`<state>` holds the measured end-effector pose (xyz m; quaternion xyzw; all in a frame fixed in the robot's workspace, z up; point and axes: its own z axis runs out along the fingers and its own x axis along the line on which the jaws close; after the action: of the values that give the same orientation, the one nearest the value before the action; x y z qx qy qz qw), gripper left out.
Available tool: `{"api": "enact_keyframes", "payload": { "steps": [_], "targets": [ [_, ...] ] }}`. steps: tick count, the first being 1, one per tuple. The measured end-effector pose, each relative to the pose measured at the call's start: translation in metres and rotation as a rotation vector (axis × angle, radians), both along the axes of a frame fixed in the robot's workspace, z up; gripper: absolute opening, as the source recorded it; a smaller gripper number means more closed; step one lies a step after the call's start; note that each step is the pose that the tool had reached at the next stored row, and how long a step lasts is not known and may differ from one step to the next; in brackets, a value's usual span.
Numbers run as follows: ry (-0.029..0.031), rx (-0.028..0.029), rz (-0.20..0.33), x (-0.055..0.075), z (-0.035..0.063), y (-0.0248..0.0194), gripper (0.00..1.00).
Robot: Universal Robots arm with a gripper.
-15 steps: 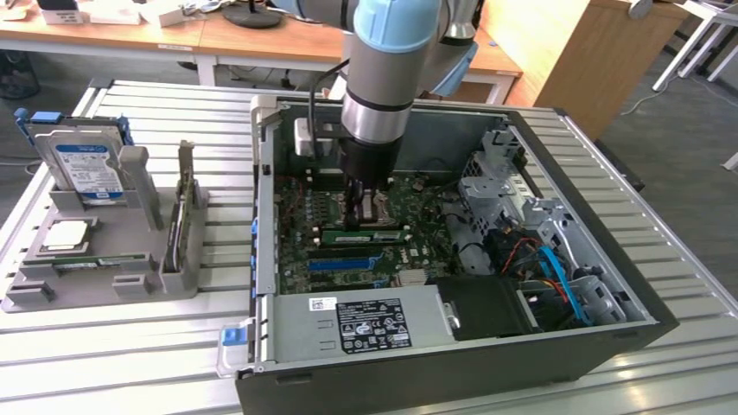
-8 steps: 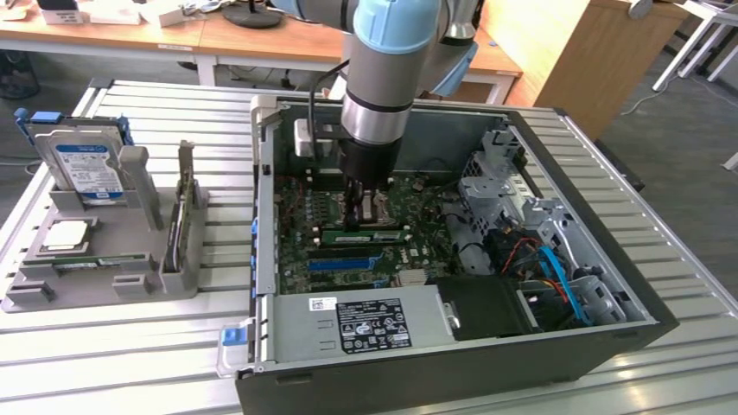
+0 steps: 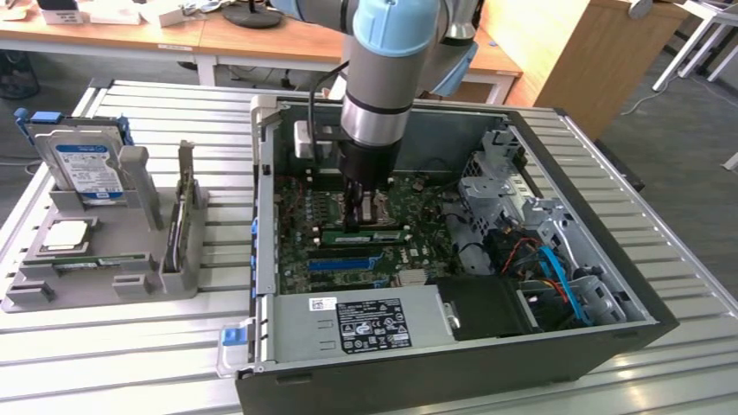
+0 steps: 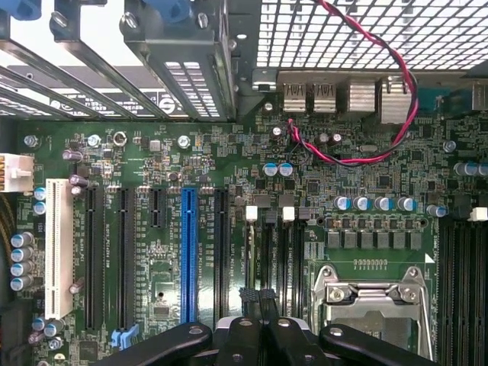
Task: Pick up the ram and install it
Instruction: 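Press down the ram until it locks into place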
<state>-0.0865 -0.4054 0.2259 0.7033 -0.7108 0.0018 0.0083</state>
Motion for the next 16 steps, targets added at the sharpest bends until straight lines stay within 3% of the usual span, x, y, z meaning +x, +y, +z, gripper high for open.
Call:
{"api": "enact_keyframes", "payload": {
  "steps": [16],
  "targets": [
    [0.0001, -0.0006, 0.000, -0.0001, -0.0034, -0.0001, 0.11]
  ]
}}
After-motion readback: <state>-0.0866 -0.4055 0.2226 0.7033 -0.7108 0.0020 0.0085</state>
